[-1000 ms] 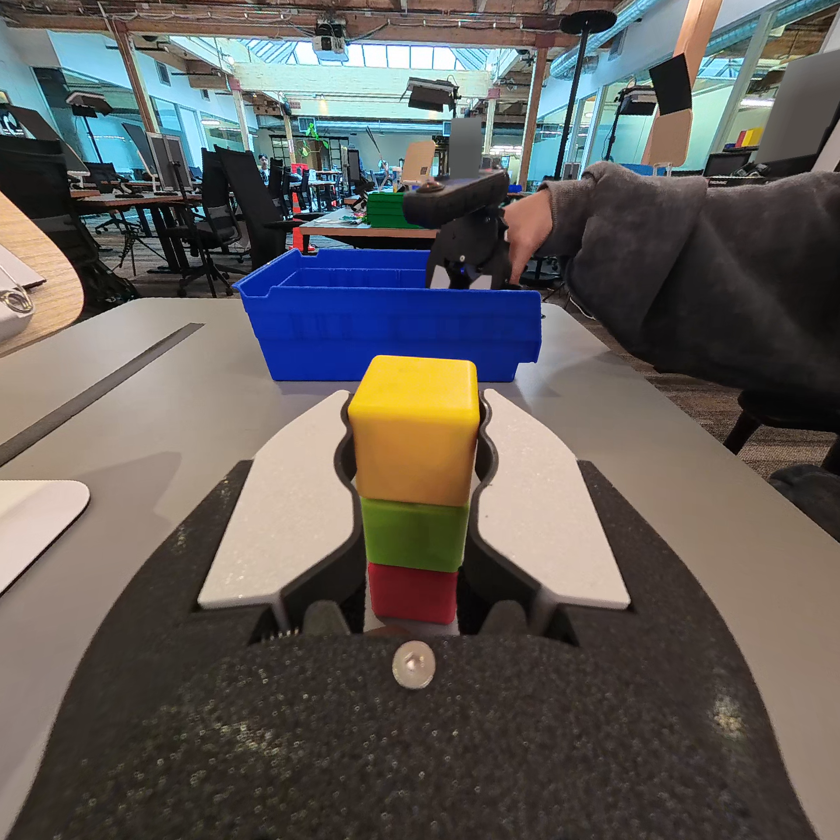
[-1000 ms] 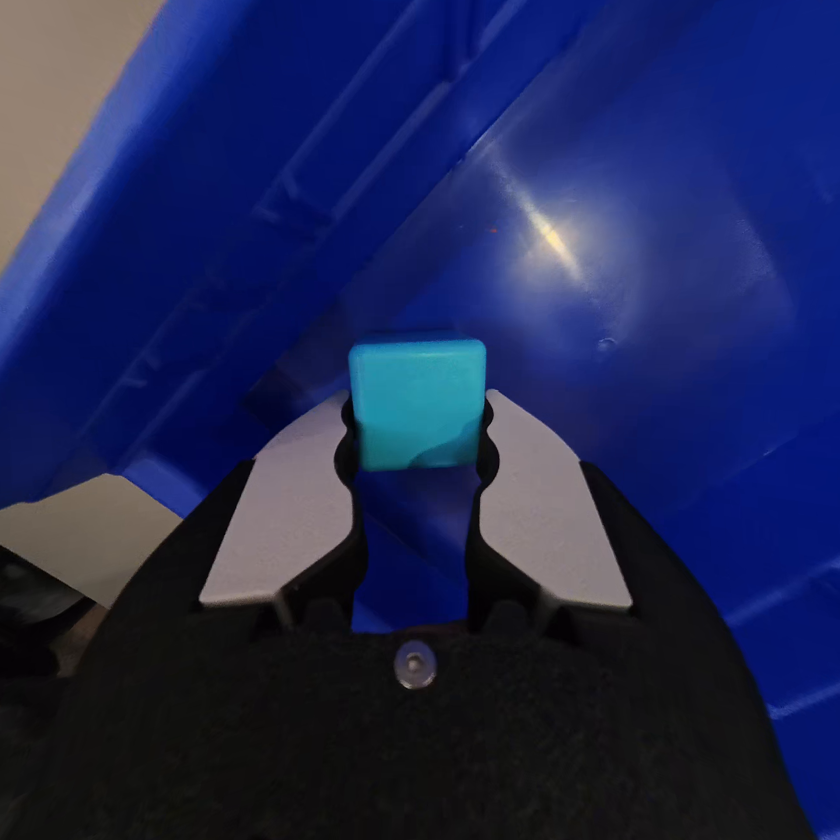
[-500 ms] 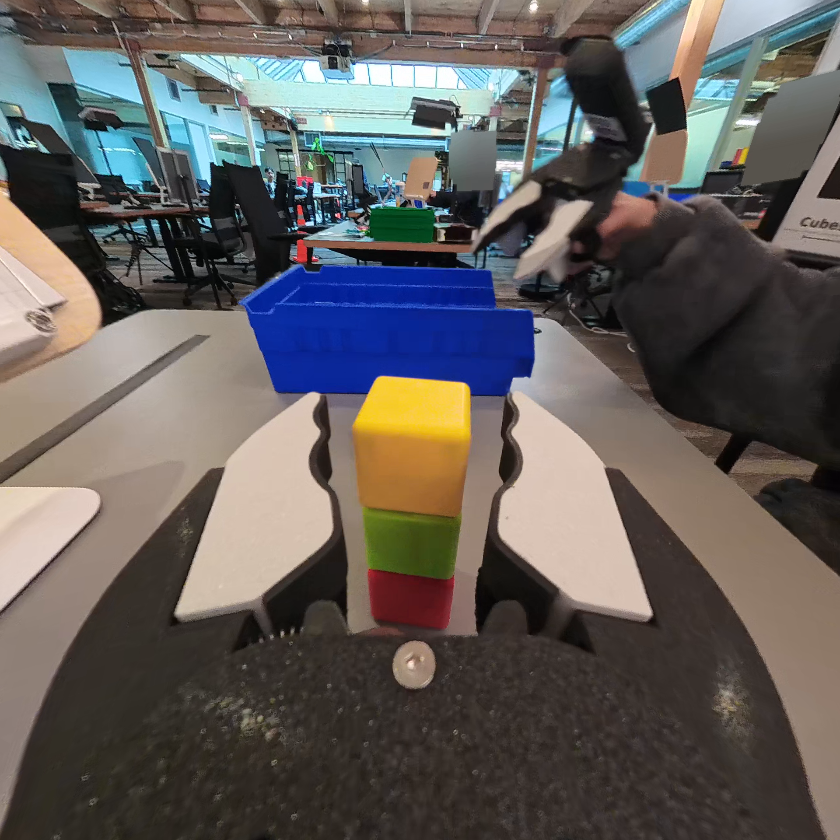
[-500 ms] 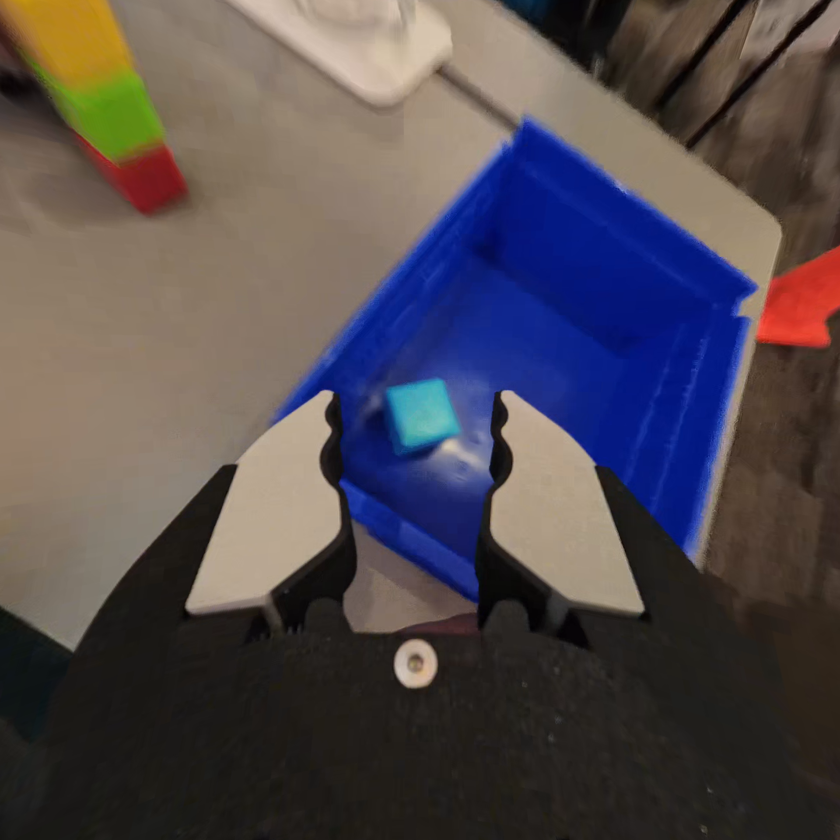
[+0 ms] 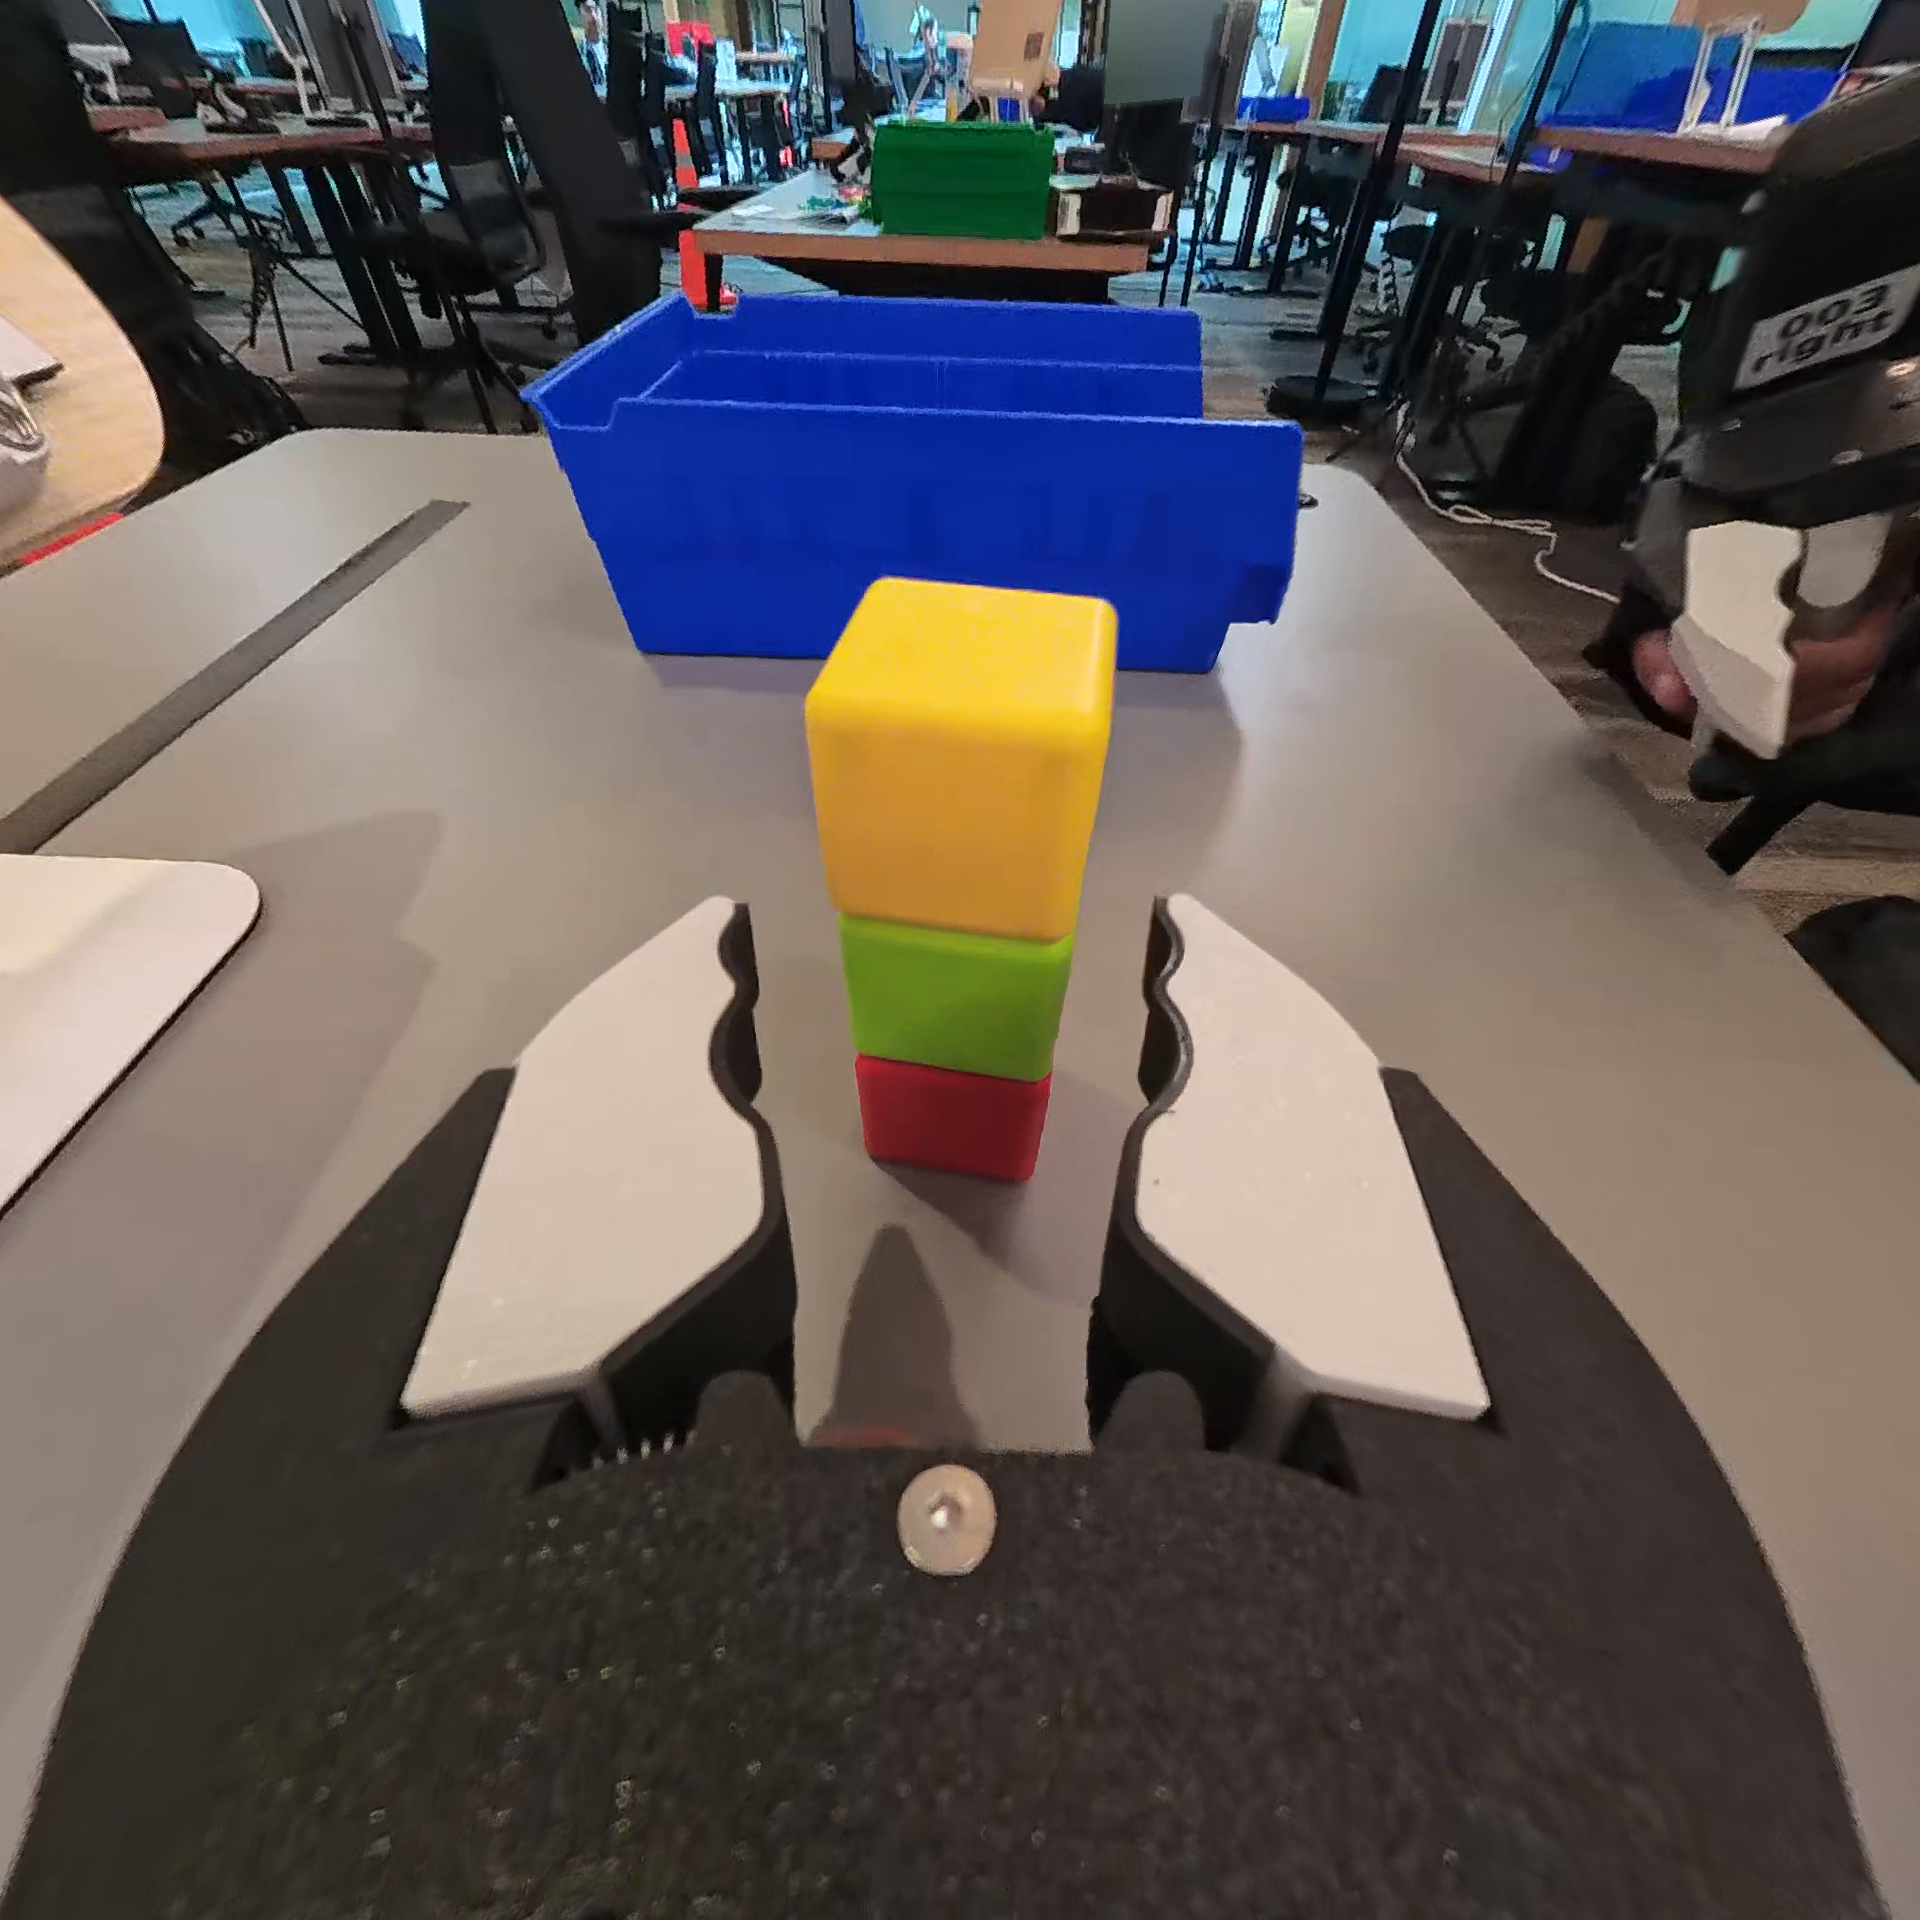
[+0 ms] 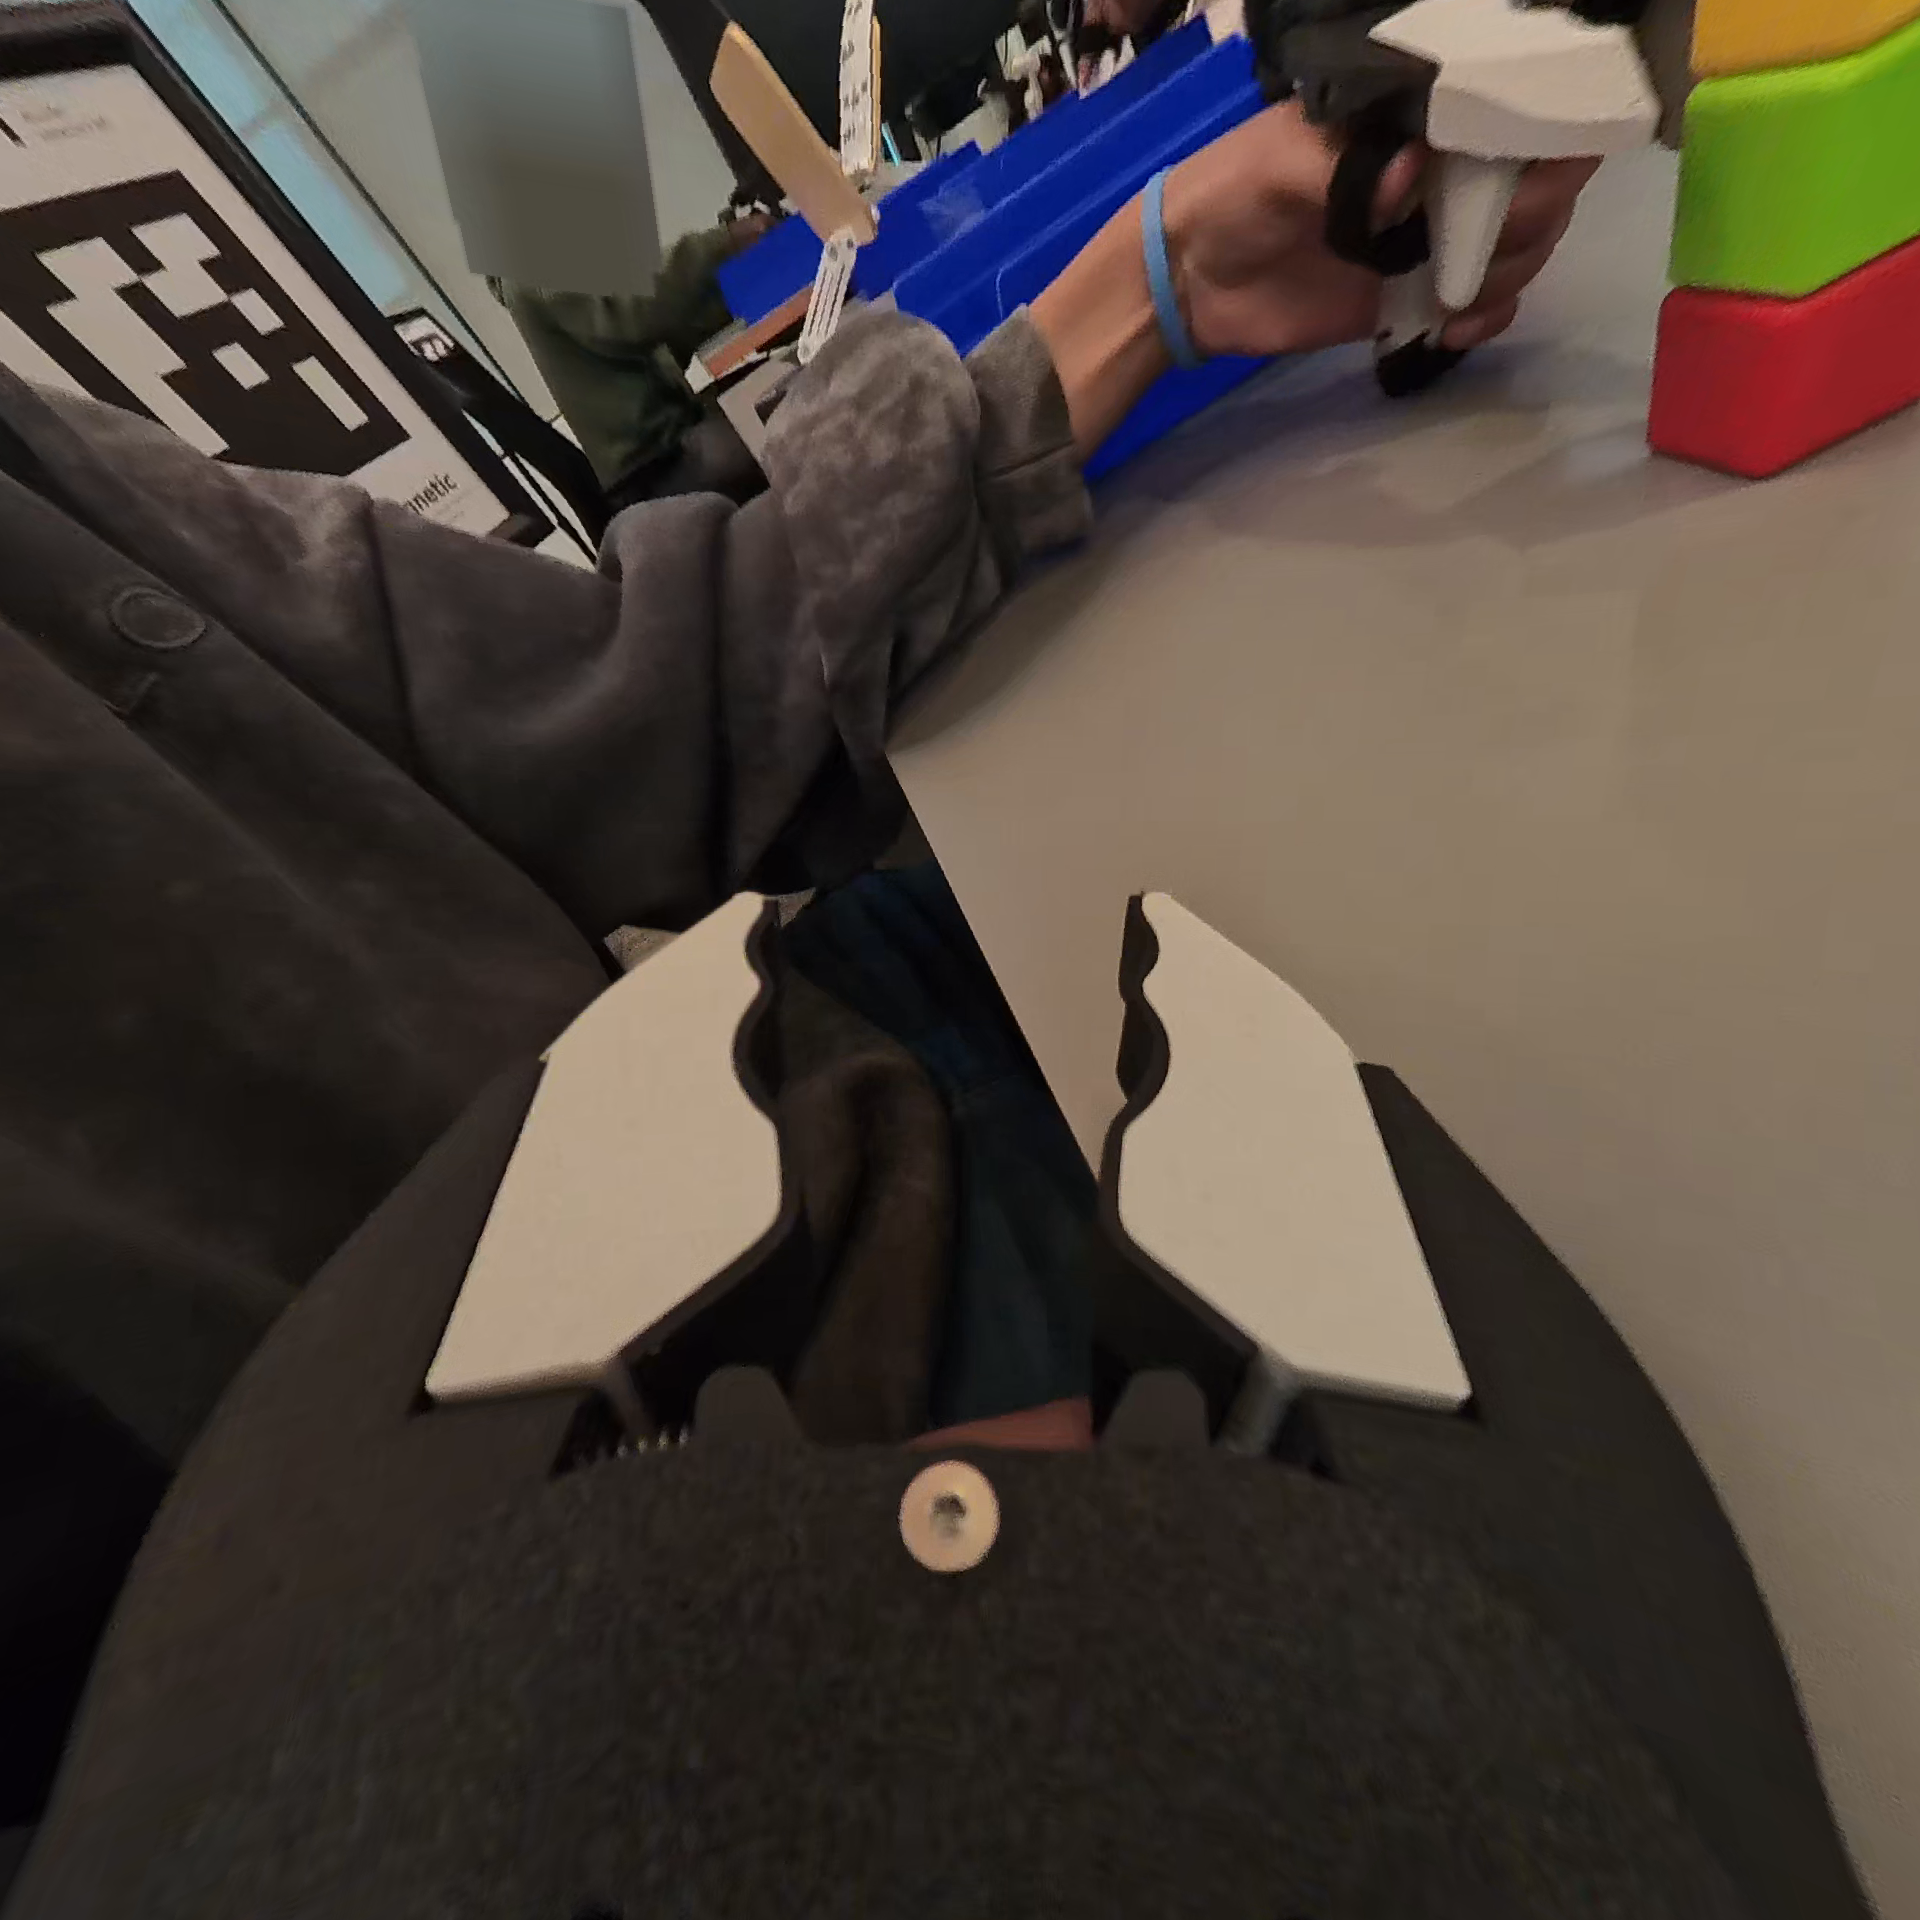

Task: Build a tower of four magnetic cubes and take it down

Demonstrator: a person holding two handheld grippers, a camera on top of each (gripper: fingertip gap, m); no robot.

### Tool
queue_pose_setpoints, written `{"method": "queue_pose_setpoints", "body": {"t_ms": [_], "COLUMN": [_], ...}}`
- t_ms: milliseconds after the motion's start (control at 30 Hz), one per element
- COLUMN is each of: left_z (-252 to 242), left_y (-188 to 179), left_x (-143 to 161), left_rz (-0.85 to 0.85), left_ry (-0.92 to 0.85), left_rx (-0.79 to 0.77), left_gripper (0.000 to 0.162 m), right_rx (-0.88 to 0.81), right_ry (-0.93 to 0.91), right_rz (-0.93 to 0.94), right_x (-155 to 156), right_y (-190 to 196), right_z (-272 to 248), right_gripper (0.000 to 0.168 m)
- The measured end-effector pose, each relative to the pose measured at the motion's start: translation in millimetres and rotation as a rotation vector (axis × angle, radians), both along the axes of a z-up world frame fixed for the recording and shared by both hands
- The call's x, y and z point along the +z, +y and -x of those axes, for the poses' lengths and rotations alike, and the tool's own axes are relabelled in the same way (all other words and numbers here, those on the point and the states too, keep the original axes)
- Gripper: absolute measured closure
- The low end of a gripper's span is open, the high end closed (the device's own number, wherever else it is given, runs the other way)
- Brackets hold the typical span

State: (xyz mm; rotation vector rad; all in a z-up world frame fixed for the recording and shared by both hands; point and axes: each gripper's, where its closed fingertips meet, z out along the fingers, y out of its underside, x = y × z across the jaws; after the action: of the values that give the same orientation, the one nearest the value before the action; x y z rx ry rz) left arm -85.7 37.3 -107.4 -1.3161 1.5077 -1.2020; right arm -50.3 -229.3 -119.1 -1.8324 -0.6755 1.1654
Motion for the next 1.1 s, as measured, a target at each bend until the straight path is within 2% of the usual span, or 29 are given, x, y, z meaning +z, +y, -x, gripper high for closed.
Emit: {"method": "queue_pose_setpoints", "body": {"t_ms": [267, 433, 500, 567, 633, 700, 833, 900, 1000, 1100], "left_z": [-8, -18, -19, -19, -22, -24, -24, -24, -24, -24], "left_y": [-1, 2, -2, -6, -9, -11, -12, -12, -12, -13], "left_x": [-22, -25, -27, -29, -30, -30, -30, -30, -30, -30], "left_rz": [-0.034, -0.006, 0.009, -0.012, -0.038, -0.053, -0.055, -0.057, -0.061, -0.064], "left_ry": [0.148, 0.17, 0.186, 0.197, 0.195, 0.193, 0.193, 0.192, 0.19, 0.189], "left_rx": [-0.009, -0.02, -0.054, -0.075, -0.086, -0.09, -0.092, -0.091, -0.091, -0.092], "left_gripper": [0.093, 0.095, 0.107, 0.112, 0.113, 0.113, 0.113, 0.113, 0.113, 0.113], "right_rx": [0.076, 0.097, 0.102, 0.078, 0.041, -0.044, -0.137, -0.115, -0.031, 0.071], "right_ry": [-0.012, -0.01, -0.017, -0.02, -0.029, -0.119, -0.457, -0.608, -0.811, -0.946], "right_rz": [0.043, 0.056, 0.062, 0.038, -0.007, -0.068, -0.227, -0.29, -0.284, -0.233], "right_x": [-9, -12, -14, -8, 7, 22, 57, 73, 70, 58], "right_y": [-7, -6, -4, 5, 23, 52, 122, 158, 207, 238], "right_z": [11, 15, 16, 13, 8, -2, -14, -9, 2, 10], "right_gripper": [0.107, 0.108, 0.108, 0.108, 0.11, 0.11, 0.107, 0.107, 0.104, 0.101]}}
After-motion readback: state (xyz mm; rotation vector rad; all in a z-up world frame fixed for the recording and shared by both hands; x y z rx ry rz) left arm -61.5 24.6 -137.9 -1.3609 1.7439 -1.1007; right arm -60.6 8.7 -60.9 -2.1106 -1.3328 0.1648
